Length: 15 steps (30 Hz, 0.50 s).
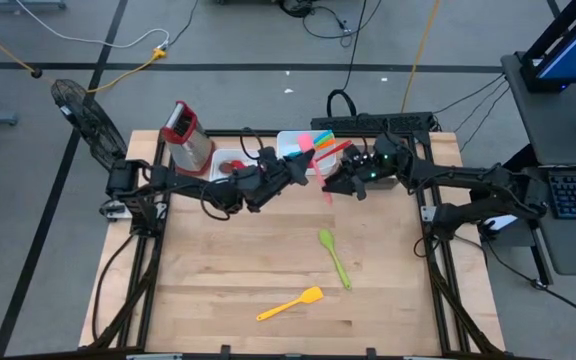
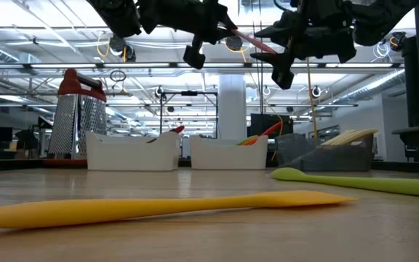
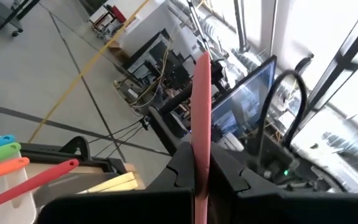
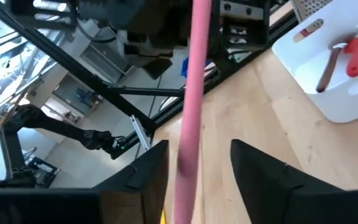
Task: Pick & Place Kitchen Items
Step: Put the pink spatula into the right white bin
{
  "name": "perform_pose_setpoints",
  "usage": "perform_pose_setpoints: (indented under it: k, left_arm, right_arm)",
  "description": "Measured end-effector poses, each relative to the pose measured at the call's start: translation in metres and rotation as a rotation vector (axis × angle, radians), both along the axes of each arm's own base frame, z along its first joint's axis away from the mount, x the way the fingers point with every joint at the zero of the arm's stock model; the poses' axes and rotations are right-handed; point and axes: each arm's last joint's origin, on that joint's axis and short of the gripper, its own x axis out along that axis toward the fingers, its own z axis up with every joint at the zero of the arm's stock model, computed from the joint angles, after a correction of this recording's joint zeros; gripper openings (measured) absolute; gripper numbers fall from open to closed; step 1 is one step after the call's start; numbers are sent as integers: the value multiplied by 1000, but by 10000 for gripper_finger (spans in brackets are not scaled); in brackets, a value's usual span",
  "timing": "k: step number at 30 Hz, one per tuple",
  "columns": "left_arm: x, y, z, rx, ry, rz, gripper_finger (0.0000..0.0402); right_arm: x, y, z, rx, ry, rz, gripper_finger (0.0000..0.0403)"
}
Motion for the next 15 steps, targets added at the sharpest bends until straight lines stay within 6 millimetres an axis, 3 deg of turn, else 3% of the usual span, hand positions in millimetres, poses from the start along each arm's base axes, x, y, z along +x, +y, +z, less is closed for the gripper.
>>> perform_pose_setpoints:
  k: [15]
  left_arm:
    - [0, 7, 0, -24, -20, -6, 7]
  right_arm:
    - [1, 0, 1, -49, -28, 4, 65]
